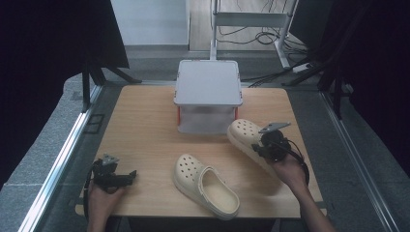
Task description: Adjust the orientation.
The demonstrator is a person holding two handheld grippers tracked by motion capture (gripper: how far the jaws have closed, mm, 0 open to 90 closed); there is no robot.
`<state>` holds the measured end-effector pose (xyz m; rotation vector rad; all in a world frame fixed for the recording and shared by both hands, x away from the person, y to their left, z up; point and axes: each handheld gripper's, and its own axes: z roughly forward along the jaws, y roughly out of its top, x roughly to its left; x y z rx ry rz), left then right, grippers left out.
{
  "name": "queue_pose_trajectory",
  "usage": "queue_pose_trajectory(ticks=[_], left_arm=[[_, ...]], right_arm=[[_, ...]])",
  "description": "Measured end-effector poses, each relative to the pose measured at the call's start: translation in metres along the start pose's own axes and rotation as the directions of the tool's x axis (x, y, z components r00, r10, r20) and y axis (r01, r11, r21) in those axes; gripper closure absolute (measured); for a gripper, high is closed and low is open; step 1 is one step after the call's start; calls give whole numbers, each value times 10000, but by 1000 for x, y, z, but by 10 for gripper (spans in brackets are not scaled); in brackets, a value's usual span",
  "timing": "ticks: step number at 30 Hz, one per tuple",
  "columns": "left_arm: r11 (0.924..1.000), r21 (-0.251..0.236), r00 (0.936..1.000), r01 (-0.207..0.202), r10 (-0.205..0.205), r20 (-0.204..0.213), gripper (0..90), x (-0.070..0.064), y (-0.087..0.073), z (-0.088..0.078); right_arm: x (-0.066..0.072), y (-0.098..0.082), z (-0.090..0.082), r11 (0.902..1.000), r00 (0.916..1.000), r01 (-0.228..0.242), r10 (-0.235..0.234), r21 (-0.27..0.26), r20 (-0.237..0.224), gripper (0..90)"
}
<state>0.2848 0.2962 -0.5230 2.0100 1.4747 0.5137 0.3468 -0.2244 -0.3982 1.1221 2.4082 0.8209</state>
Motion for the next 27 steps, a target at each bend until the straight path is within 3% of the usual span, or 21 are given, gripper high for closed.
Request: queue_pose_trajectory(ticks=[17, 19, 27], left_arm=[[10000, 20, 10000, -5, 5, 3, 8, 0, 0, 0], [10000, 21, 10000, -7, 7, 2, 8, 0, 0, 0], [10000, 20, 10000, -7, 7, 4, 8, 0, 0, 0]], right_arm=[[62, 11, 9, 9944, 9909, 1052, -1059, -132, -835, 734], [73, 15, 16, 9922, 9869, 1242, -1249, -134, -1018, 734], [88, 21, 40, 9904, 9829, 1384, -1379, -47, -1220, 735]])
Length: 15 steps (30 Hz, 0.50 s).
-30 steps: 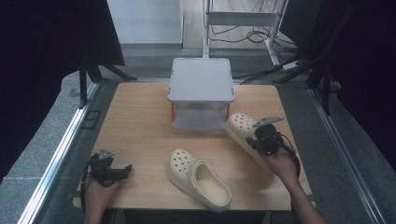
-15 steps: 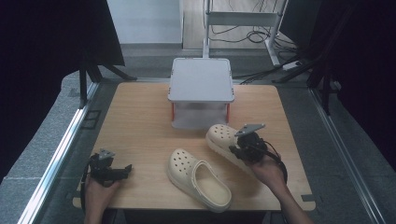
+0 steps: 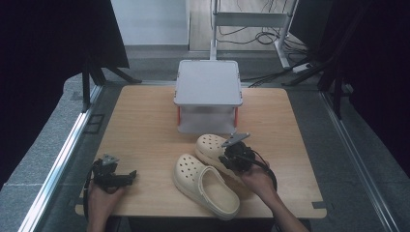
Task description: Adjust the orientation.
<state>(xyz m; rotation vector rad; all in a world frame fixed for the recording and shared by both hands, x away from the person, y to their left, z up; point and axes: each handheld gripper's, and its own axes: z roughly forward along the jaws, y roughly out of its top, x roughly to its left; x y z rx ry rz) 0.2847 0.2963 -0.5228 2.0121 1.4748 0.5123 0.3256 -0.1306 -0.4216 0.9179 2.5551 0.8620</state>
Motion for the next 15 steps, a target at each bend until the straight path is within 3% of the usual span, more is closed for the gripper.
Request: queue_pose_trajectory(ticks=[10, 15], left_arm=[[10000, 4, 10000, -18, 18, 8, 8, 0, 0, 0], [10000, -23, 10000, 5, -5, 20, 8, 0, 0, 0]], right_arm=[[9, 0, 23, 9995, 9990, 216, -208, 216, -403, 741], [4, -6, 23, 9993, 9925, 165, -123, 332, -1219, 723]])
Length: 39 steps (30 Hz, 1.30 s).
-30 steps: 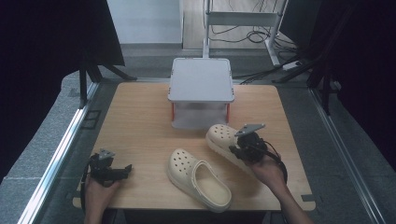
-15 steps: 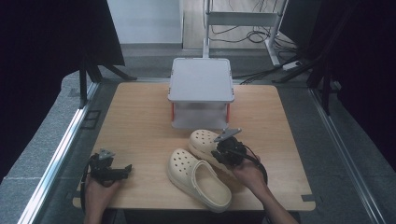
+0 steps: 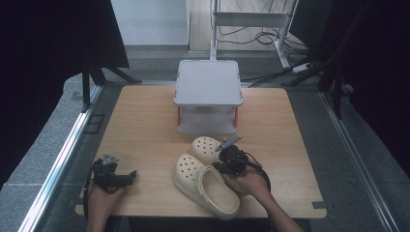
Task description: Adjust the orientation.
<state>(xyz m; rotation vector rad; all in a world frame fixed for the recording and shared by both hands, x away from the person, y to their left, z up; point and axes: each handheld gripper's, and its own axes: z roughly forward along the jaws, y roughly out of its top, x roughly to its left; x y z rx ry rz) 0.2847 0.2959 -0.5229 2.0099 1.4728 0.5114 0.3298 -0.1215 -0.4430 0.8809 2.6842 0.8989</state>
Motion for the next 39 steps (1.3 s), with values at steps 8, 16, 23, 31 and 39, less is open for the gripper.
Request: queue_pose_trajectory(ticks=[8, 16, 23, 31, 39], left_arm=[[10000, 27, 10000, -30, 30, 0, 8, 0, 0, 0], [10000, 26, 10000, -32, 32, -2, 8, 0, 0, 0], [10000, 46, 10000, -21, 21, 10, 8, 0, 0, 0], [10000, 46, 10000, -14, 14, -23, 8, -1, 0, 0], [10000, 33, 10000, -15, 15, -24, 8, -1, 0, 0]], right_arm=[[-9, -4, -19, 9990, 9990, 51, -70, -440, -433, 599], [-14, -17, -34, 9974, 9991, -183, 156, -695, -384, 489], [-14, -32, -40, 9980, 9975, -264, 226, -568, -664, 285], [-4, -34, -35, 9995, 9965, 173, -192, -249, -814, 183], [6, -24, -21, 9974, 9922, 717, -713, 6, -1027, 144]])
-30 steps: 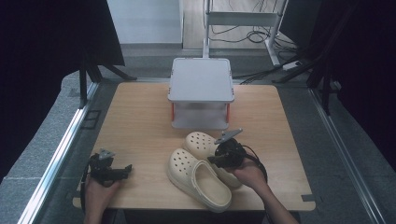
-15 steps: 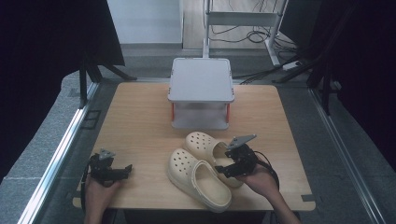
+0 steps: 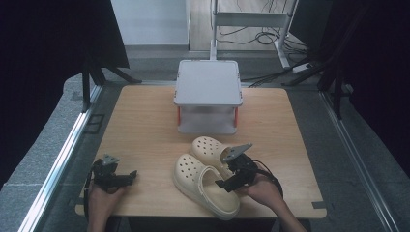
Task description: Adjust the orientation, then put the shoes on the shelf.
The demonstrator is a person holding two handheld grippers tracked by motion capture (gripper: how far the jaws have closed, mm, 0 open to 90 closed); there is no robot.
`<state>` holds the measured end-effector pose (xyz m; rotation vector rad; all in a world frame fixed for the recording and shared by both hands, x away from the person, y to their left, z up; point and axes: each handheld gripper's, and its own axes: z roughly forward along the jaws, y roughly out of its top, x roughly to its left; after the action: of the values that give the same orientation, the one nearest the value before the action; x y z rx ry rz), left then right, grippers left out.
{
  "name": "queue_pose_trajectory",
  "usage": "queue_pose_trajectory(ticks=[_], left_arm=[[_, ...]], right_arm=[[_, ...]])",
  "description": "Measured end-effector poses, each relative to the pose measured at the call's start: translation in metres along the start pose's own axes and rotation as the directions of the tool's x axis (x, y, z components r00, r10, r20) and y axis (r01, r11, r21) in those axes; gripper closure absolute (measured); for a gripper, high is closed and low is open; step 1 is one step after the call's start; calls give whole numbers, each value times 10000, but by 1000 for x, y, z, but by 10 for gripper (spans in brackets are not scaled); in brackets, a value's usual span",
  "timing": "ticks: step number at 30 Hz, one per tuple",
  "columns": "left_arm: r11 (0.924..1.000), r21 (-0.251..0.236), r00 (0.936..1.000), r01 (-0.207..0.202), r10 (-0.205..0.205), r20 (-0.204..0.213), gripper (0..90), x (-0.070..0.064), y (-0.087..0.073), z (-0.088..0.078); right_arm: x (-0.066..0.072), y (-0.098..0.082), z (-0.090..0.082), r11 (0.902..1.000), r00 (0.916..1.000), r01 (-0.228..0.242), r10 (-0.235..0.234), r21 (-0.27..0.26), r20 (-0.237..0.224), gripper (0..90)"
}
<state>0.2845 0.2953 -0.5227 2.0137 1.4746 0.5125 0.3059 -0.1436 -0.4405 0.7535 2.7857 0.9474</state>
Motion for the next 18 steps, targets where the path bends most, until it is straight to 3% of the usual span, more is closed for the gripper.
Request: queue_pose_trajectory(ticks=[10, 18], left_arm=[[10000, -1, 10000, -7, 7, 5, 8, 0, 0, 0], [10000, -14, 10000, 5, -5, 14, 8, 0, 0, 0]], right_arm=[[2, 12, 22, 9993, 9998, 147, -152, 346, 132, 149], [1, 22, 37, 9994, 9994, 199, -207, 294, 281, 185]])
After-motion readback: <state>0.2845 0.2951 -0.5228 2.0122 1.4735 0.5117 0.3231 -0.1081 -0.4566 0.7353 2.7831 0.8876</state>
